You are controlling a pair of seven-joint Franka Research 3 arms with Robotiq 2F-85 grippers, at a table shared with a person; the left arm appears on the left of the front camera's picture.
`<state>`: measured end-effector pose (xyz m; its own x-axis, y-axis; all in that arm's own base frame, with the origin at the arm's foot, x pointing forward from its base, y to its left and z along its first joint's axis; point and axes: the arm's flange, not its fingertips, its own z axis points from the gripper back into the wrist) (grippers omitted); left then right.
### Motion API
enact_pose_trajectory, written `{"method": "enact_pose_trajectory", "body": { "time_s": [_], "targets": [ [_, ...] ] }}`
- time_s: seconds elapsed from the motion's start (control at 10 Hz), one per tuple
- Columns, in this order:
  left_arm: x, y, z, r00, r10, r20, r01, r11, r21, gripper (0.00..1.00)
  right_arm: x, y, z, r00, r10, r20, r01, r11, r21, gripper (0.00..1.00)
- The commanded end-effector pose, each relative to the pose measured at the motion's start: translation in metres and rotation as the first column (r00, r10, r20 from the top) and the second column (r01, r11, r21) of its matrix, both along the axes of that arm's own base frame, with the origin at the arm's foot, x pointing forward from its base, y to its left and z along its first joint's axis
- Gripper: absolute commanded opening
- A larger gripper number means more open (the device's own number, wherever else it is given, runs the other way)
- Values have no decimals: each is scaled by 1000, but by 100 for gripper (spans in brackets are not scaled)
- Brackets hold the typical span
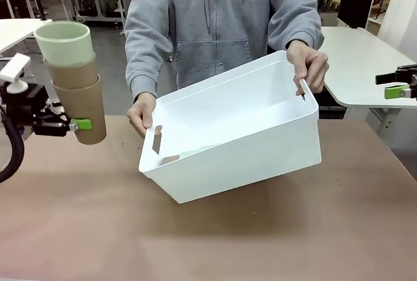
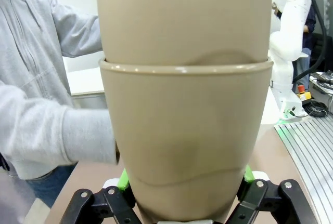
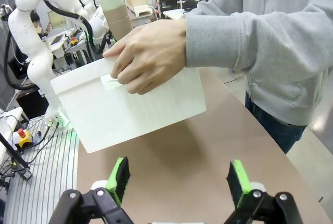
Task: Stack the cups and store them in the basket.
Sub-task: Place the stack of Reusable plastic cups into the Pantry Basket.
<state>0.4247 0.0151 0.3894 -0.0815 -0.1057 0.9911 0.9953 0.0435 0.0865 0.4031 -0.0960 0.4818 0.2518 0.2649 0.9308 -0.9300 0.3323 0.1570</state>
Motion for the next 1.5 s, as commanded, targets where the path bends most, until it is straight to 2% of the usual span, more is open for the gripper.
{"method": "enact_pose_trajectory", "body": {
  "time_s": [0.0,0.1,0.4,0.6,0.7,1.0,1.4],
  "targets": [
    [-27,-26,61,998,35,-44,-29,992,123,84,-2,0,5,1000,-2,-19,2,1000,10,100],
    [-30,-43,84,997,64,-43,-53,971,233,84,-2,0,5,1000,-2,-19,2,1000,10,100],
    [-33,-115,155,989,141,-48,-95,848,522,84,-2,0,5,1000,-2,-19,2,1000,10,100],
    [-30,-171,170,981,190,-44,-118,758,642,84,-2,0,5,1000,-2,-19,2,1000,10,100],
    [-29,-199,172,979,201,-32,-124,717,686,84,-2,0,5,1000,-2,-19,2,1000,10,100],
    [-13,-248,152,975,219,-38,-120,662,740,84,-2,0,5,1000,-2,-19,2,1000,10,100],
    [4,-285,119,972,233,-30,-135,659,740,84,-2,0,5,1000,-2,-19,2,1000,10,100]
  ]
}}
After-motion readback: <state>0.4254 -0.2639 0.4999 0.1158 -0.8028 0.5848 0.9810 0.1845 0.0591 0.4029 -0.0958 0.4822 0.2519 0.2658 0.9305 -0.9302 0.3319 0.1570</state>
